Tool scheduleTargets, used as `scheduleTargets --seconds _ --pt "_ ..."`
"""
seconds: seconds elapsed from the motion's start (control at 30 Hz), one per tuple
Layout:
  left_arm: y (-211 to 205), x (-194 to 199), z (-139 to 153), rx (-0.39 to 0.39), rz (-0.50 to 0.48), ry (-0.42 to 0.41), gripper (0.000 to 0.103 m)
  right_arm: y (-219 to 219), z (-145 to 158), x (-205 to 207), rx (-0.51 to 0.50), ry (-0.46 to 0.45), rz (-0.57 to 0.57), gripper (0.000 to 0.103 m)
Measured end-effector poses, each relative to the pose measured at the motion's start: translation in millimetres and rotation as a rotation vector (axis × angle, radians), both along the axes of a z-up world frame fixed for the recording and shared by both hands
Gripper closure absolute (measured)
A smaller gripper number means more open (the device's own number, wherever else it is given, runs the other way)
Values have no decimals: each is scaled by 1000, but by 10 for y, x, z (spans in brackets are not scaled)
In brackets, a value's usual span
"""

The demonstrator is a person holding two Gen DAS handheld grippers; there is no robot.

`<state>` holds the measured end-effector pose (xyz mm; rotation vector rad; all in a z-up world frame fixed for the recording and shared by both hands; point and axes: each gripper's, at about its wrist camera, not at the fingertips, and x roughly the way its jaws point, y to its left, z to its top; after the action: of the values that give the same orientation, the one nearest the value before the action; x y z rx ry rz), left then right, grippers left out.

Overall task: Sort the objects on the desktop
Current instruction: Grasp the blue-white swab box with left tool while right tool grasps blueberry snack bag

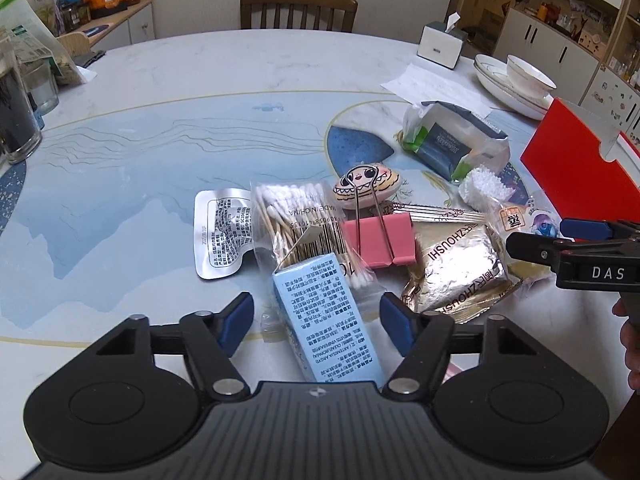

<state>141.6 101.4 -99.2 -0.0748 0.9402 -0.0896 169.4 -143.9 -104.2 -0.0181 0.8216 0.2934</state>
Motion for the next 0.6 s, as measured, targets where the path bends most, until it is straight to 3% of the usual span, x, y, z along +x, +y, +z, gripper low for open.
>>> scheduleTargets --seconds 0.27,0.33,0.47,0.6 --pt "10 50 -15 3 -13 21 59 19 -19 26 -8 14 -2 7" --pt "13 53 -11 1 -20 24 61 23 -11 28 -5 17 3 11" --pt "27 52 -12 -2 -34 34 70 23 -7 34 14 34 10 32" --pt "36 58 -3 -7 -45 38 72 31 17 8 3 30 8 36"
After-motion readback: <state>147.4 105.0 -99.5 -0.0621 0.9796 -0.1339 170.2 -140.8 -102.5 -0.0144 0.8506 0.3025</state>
